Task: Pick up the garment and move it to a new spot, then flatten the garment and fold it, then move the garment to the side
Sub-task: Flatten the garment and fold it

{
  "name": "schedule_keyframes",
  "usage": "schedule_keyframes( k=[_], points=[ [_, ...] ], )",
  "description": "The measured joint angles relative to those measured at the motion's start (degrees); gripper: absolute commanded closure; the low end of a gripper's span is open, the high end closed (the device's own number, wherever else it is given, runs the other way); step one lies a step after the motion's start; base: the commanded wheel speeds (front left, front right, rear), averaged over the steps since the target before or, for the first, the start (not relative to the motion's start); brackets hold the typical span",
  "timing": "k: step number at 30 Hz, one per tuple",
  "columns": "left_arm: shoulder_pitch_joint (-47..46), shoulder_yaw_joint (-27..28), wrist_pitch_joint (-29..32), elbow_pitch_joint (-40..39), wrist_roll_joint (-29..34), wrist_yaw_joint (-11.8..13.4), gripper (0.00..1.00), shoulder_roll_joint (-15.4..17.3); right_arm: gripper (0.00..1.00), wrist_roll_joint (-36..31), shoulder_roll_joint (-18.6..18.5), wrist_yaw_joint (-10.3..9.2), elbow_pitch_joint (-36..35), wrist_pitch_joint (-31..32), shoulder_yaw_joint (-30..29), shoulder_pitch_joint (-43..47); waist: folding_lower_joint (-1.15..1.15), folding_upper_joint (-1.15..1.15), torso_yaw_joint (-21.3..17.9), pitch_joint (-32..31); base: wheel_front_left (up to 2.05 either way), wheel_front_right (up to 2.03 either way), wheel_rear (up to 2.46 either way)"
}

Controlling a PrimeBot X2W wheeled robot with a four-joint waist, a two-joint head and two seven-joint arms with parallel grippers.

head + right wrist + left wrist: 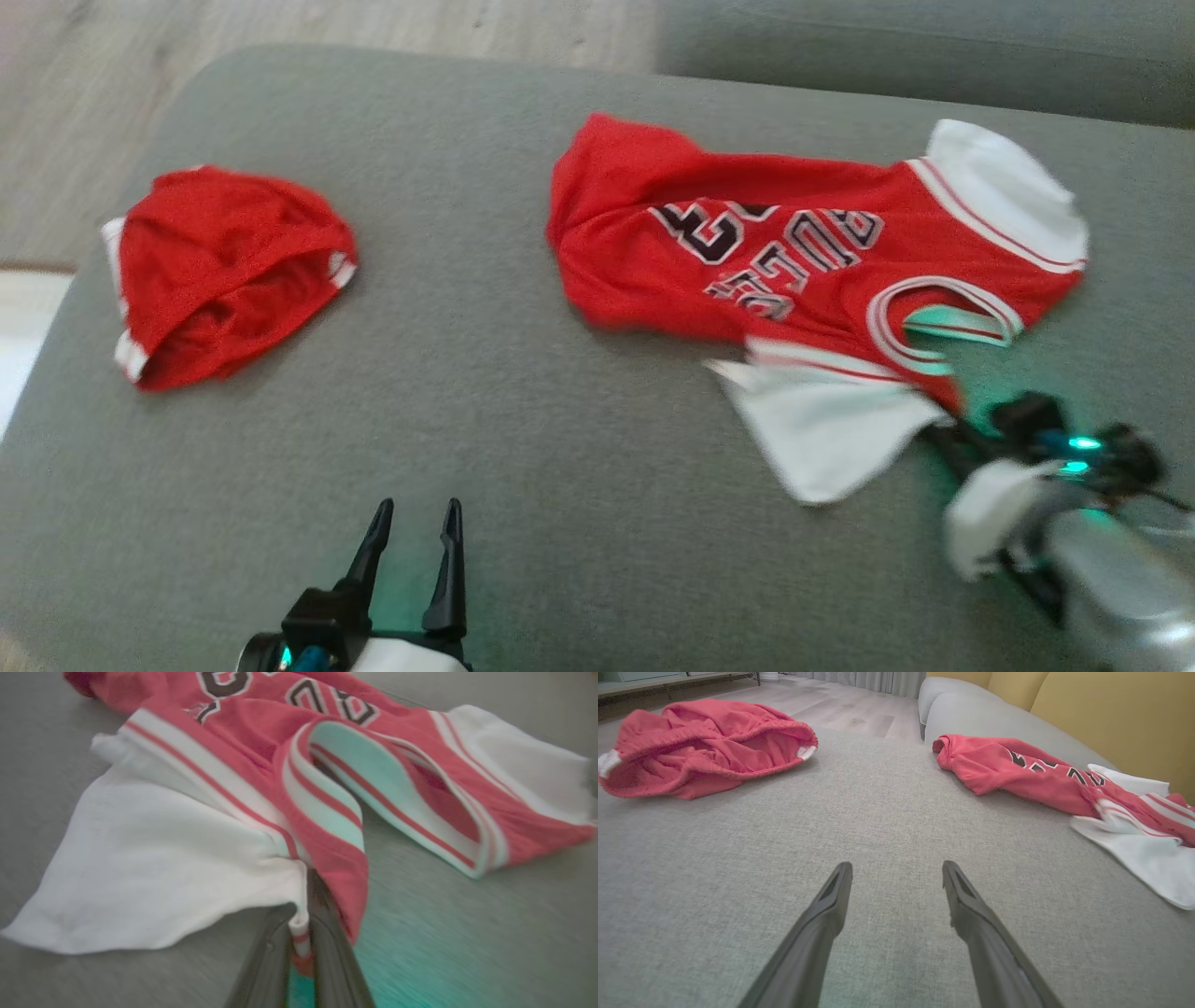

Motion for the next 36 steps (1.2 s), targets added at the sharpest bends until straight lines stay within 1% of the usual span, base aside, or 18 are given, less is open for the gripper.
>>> schedule_keyframes(
  k=[4,10,11,12,13,17,21,24,26,27,32,36],
  points=[
    [0.4,0.4,0.0,0.0,0.3,-0.5,0.0,0.0,1.0,-0.1,-4.4,0.0,1.4,0.0,-5.7,1.6,0.0,0.0,-3.1,-1.2,0.0,0.0,0.0],
    [0.3,0.6,0.0,0.0,0.6,-0.5,0.0,0.0,1.0,-1.1,-8.1,0.0,1.9,0.0,-14.0,2.2,0.0,0.0,-6.5,-2.3,0.0,0.0,0.0],
    [0.3,0.7,0.0,0.0,0.6,-0.5,0.0,0.0,0.68,-1.1,-8.3,0.0,2.0,0.0,-15.4,2.2,0.0,0.0,-6.9,-2.3,0.0,0.0,0.0],
    [0.3,0.9,0.0,0.0,0.6,-0.5,0.0,0.0,0.05,-0.9,-8.3,0.0,1.7,0.0,-16.8,2.2,0.0,0.0,-7.2,-2.2,0.0,0.0,0.0],
    [0.2,1.1,0.0,0.0,0.6,-0.5,0.0,0.0,0.0,-0.5,-8.2,0.0,0.9,0.0,-18.0,2.3,0.0,0.0,-7.5,-2.1,0.0,0.0,0.0],
    [0.2,1.4,0.0,-0.1,0.6,-0.5,0.0,0.0,0.0,-0.7,-6.3,0.0,-7.5,0.0,-21.2,2.5,0.0,0.0,-8.4,-1.6,0.0,0.0,0.0],
    [-0.7,1.3,0.0,-0.1,0.4,-0.5,0.0,0.0,0.0,-2.5,-2.8,-0.01,-18.0,0.0,-25.8,5.7,0.0,0.0,-9.0,-0.7,0.0,0.0,0.0],
    [-2.7,0.6,0.0,-0.4,-0.5,-0.5,0.0,0.0,0.0,-4.0,0.3,-0.01,-23.5,0.0,-29.4,9.5,0.01,0.0,-9.2,0.1,0.0,0.0,0.0],
    [-4.4,-0.2,0.0,-0.7,-1.1,-0.5,0.0,0.0,0.0,-5.4,2.6,0.0,-25.5,0.0,-30.8,11.8,0.0,0.0,-9.4,0.8,0.0,0.0,0.0],
    [-4.4,-0.2,0.0,-0.7,-1.1,-0.5,0.0,0.0,0.0,-5.4,2.6,0.0,-25.5,0.0,-30.8,11.8,0.0,0.0,-9.4,0.8,0.0,0.0,0.0],
    [-9.6,-3.2,0.0,0.0,-3.4,-0.5,0.0,-0.1,0.0,-8.3,7.8,-0.01,-27.2,0.0,-32.3,14.4,0.01,0.0,-10.1,2.8,0.0,0.0,0.0],
    [-14.7,-7.0,0.0,3.0,-6.7,-1.5,0.0,-0.2,0.0,-9.2,10.3,-0.01,-28.0,0.0,-32.0,14.4,0.01,0.0,-11.0,4.7,0.0,0.0,0.0]
  ],
)
